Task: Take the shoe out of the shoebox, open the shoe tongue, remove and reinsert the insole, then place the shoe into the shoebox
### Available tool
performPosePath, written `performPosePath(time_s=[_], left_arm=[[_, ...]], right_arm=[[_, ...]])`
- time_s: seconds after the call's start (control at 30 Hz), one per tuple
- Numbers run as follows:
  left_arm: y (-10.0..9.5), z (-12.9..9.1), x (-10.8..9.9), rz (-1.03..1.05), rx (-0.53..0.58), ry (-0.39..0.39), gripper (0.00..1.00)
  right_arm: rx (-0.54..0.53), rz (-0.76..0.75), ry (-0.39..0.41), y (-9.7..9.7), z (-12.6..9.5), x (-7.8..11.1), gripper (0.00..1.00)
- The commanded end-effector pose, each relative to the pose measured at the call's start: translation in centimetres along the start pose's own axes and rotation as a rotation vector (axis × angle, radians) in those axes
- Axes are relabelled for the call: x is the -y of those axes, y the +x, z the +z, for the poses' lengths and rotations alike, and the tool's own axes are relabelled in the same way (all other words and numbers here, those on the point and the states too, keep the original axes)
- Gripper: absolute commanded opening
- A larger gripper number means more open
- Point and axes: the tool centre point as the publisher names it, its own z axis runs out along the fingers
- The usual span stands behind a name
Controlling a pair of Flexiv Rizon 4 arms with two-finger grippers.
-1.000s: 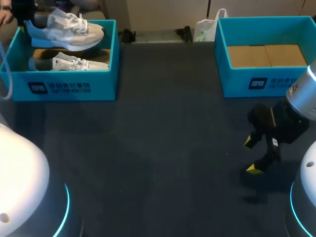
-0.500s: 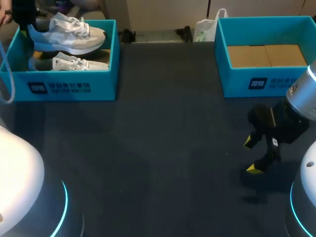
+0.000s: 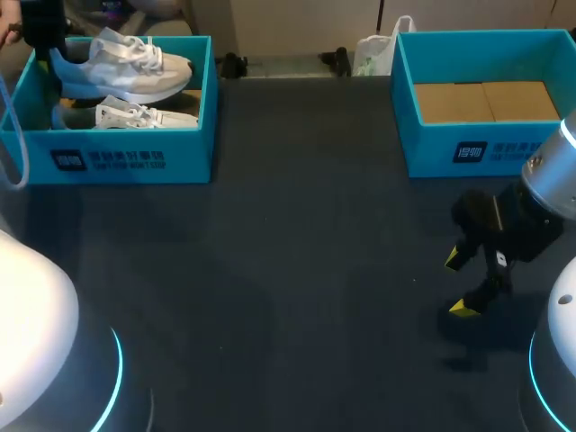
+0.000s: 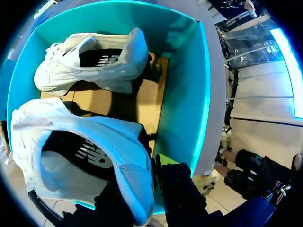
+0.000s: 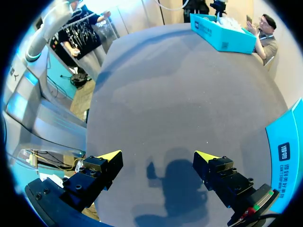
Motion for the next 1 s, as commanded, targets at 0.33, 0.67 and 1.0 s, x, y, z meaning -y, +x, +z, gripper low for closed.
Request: performPosePath(time_s=[0.33, 0.67, 1.0], left_arm=[[-1.7, 1.8, 0.7, -0.023, -0.016, 0.022, 0.0], [-2.2, 3.6, 0.5, -0.049, -0.043, 0.02, 0.0], [-2.6, 4.7, 0.4, -0.056, -0.045, 0.031, 0.0]], right_arm=[[0.003, 0.0, 0.0, 0.2, 0.0, 0.1, 1.0], [0.003, 0.0, 0.0, 0.2, 0.0, 0.1, 1.0], [0.003, 0.0, 0.0, 0.2, 0.0, 0.1, 1.0]])
